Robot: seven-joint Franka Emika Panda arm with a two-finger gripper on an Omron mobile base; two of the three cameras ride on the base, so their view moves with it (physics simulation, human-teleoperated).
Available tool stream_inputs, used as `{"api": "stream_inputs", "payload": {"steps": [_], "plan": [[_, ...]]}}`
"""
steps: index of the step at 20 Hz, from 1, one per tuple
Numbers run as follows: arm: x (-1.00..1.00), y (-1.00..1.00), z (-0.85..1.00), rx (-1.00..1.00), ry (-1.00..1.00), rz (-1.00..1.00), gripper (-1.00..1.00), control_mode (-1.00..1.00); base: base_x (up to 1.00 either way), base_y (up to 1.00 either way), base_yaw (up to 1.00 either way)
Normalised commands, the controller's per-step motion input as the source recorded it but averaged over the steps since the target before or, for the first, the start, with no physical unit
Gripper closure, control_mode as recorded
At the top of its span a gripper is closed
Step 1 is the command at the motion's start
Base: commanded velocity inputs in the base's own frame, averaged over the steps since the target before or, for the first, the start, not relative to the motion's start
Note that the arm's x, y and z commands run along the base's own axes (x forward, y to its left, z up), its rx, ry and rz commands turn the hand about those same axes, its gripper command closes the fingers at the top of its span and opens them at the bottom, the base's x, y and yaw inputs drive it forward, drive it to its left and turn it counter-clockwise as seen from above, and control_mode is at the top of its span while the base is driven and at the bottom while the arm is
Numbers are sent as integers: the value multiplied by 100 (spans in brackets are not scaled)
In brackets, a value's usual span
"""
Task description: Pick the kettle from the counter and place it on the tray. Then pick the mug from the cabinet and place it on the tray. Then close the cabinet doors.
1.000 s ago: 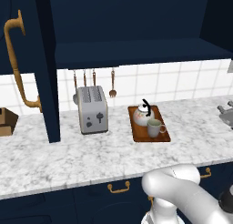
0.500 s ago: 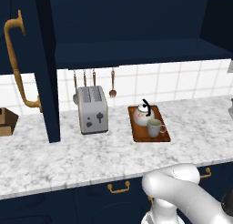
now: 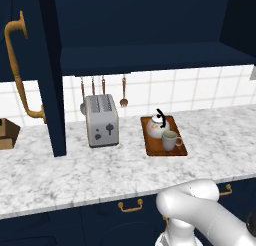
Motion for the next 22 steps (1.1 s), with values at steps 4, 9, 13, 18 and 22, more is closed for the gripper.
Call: {"api": "stream_inputs", "payload": {"steps": [4, 9, 13, 18, 22], "plan": [[0, -50, 17, 23, 0, 0, -100, -100, 0, 0, 0], [0, -57, 17, 23, 0, 0, -100, -100, 0, 0, 0], [0, -35, 26, 20, -2, 0, -100, -100, 0, 0, 0], [0, -6, 20, 4, -8, 0, -100, -100, 0, 0, 0], [0, -6, 37, 8, -12, 0, -100, -100, 0, 0, 0]]}}
